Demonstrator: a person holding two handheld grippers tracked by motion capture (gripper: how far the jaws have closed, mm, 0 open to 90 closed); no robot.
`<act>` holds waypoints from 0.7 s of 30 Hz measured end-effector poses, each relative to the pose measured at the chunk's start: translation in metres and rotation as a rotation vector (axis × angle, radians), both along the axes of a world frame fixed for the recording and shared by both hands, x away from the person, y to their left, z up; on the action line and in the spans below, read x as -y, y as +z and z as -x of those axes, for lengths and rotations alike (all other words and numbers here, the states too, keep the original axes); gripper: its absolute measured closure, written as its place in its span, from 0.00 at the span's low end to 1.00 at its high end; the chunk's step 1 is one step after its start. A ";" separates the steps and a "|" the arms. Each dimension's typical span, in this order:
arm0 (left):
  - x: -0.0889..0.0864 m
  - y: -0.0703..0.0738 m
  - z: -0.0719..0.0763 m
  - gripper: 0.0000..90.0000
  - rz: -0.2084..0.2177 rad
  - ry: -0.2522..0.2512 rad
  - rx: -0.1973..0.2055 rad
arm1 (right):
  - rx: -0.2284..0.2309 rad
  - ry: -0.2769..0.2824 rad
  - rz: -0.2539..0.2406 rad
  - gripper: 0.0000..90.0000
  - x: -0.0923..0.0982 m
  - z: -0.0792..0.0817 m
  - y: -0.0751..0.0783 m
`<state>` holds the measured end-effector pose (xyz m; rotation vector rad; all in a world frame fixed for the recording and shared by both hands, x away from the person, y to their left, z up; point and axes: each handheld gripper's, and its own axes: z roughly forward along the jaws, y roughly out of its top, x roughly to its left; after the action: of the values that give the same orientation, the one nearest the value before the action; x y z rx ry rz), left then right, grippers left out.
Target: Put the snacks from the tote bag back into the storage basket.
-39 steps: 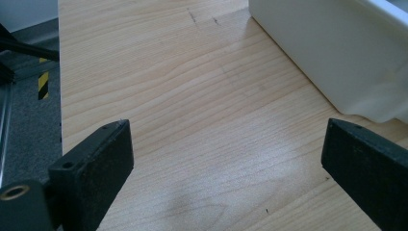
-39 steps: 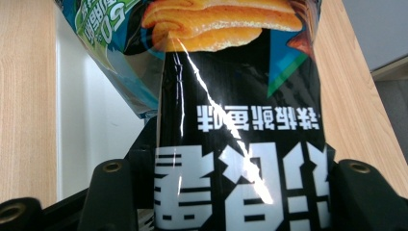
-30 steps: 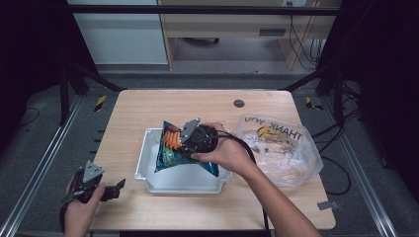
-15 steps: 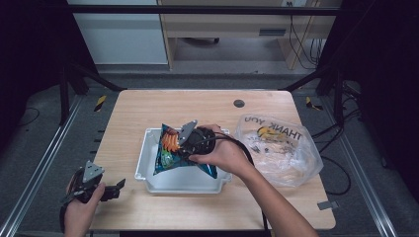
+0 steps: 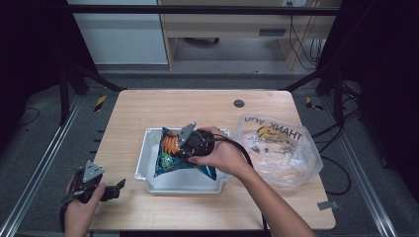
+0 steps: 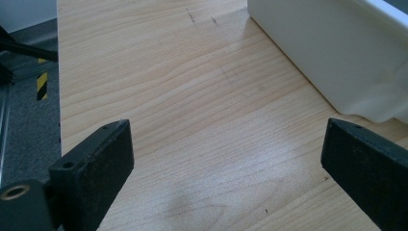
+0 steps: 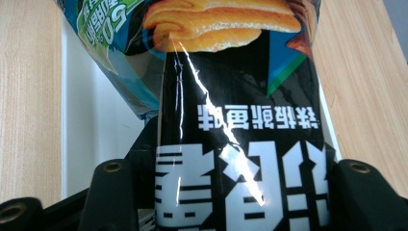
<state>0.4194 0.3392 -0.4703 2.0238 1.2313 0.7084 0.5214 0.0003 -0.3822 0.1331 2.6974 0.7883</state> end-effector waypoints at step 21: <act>-0.003 -0.002 -0.001 0.04 0.028 0.015 -0.005 | -0.060 0.004 0.044 0.47 -0.006 -0.009 -0.027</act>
<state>0.4207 0.3425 -0.4719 1.9972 1.2541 0.6898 0.5309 0.0067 -0.4087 0.1425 2.7700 0.7371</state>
